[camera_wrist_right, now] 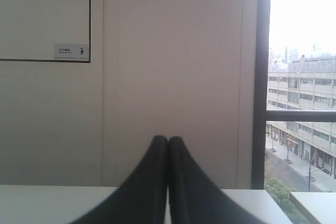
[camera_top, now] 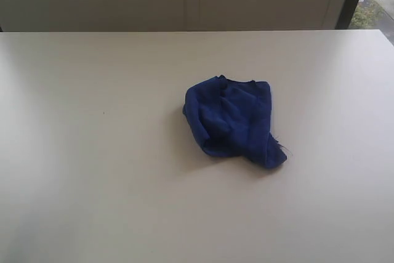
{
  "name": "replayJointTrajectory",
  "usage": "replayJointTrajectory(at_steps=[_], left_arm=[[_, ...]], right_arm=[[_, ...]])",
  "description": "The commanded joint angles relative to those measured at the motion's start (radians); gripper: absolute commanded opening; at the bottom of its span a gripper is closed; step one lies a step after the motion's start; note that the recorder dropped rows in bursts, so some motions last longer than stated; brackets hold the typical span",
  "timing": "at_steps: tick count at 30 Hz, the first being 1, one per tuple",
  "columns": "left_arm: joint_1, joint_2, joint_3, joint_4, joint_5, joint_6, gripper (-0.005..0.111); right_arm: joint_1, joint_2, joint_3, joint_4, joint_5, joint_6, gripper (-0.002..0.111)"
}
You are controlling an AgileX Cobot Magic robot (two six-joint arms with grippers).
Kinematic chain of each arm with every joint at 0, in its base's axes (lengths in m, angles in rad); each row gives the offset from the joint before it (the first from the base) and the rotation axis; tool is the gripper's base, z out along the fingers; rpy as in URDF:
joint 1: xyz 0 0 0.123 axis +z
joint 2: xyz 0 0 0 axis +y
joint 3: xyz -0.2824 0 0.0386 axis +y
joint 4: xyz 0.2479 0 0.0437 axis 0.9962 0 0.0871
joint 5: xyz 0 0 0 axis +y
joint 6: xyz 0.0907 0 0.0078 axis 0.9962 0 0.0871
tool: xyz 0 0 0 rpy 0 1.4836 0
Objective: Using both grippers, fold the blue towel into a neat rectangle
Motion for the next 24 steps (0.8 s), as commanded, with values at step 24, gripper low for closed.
replayJointTrajectory(at_steps=[24], left_arm=[[0.002, -0.004, 0.005, -0.002, -0.002, -0.009, 0.000]], right_arm=[[-0.004, 1.120, -0.803, 0.177, 0.677, -0.042, 0.000]])
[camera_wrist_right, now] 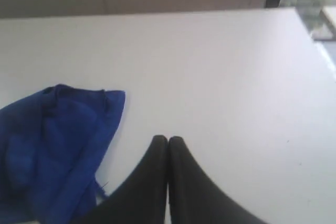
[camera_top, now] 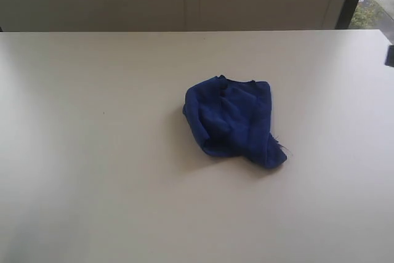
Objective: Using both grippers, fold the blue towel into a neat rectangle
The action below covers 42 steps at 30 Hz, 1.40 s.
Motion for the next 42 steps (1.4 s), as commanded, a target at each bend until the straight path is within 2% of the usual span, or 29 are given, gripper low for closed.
replayJointTrajectory(at_steps=[1, 5, 7, 13, 21, 23, 30, 42], left_arm=[[0.002, -0.004, 0.005, -0.002, -0.002, -0.009, 0.000], [0.002, -0.004, 0.005, -0.002, -0.002, -0.009, 0.000], [0.002, -0.004, 0.005, -0.002, -0.002, -0.009, 0.000], [0.002, -0.004, 0.005, -0.002, -0.002, -0.009, 0.000], [0.002, -0.004, 0.005, -0.002, -0.002, -0.009, 0.000], [0.002, -0.004, 0.005, -0.002, -0.002, -0.009, 0.000], [0.002, -0.004, 0.005, -0.002, -0.002, -0.009, 0.000], [0.002, -0.004, 0.005, -0.002, -0.002, -0.009, 0.000]], right_arm=[[-0.004, 0.259, -0.156, 0.136, 0.106, -0.069, 0.000], [0.025, 0.443, -0.250, 0.303, 0.112, -0.235, 0.000], [0.074, 0.561, -0.317, 0.369, 0.117, -0.295, 0.000], [0.163, 0.776, -0.453, 0.371, 0.072, -0.295, 0.000], [0.181, 0.997, -0.611, 0.369, 0.009, -0.293, 0.000], [0.181, 1.029, -0.631, 0.369, -0.007, -0.293, 0.002], [0.181, 1.121, -0.688, 0.369, -0.053, -0.291, 0.022], [0.181, 1.215, -0.704, 0.390, -0.102, -0.285, 0.024]])
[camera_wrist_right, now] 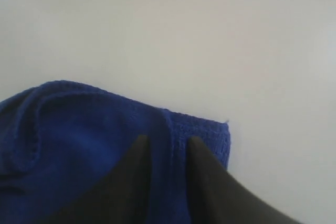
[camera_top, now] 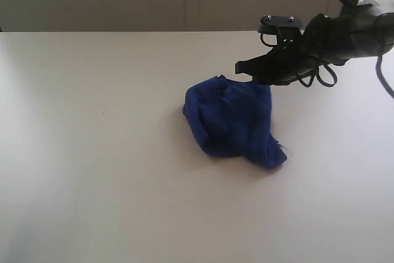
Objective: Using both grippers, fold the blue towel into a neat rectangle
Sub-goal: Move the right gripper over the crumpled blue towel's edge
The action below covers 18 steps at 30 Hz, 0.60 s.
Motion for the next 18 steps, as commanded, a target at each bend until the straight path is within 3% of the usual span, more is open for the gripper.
replayJointTrajectory(at_steps=[1, 13, 18], left_arm=[[0.002, -0.004, 0.005, -0.002, -0.002, -0.009, 0.000], [0.002, -0.004, 0.005, -0.002, -0.002, -0.009, 0.000], [0.002, -0.004, 0.005, -0.002, -0.002, -0.009, 0.000]], right_arm=[[0.004, 0.025, -0.004, 0.029, -0.028, -0.003, 0.024], [0.008, 0.062, -0.005, 0.098, -0.038, -0.003, 0.023], [0.008, 0.030, -0.005, 0.098, -0.051, -0.003, 0.006]])
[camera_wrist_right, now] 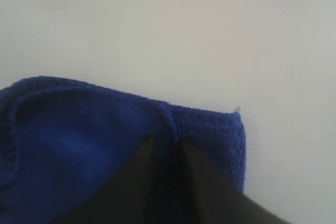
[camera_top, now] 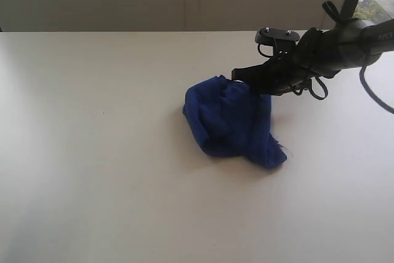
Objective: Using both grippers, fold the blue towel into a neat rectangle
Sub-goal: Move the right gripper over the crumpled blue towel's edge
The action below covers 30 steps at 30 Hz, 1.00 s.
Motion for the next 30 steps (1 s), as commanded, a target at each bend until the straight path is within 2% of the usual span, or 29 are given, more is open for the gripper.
replayJointTrajectory(at_steps=[1, 3, 16, 30], left_arm=[[0.002, -0.004, 0.005, -0.002, -0.002, -0.009, 0.000], [0.002, -0.004, 0.005, -0.002, -0.002, -0.009, 0.000], [0.002, -0.004, 0.005, -0.002, -0.002, -0.009, 0.000], [0.002, -0.004, 0.005, -0.002, -0.002, -0.009, 0.000]], right_arm=[[0.000, -0.037, -0.003, 0.003, -0.019, -0.003, 0.003], [0.000, -0.051, -0.003, 0.003, -0.021, -0.003, 0.000], [0.000, -0.156, 0.002, -0.002, 0.070, -0.003, 0.000], [0.000, -0.171, 0.002, -0.002, 0.145, -0.003, 0.000]])
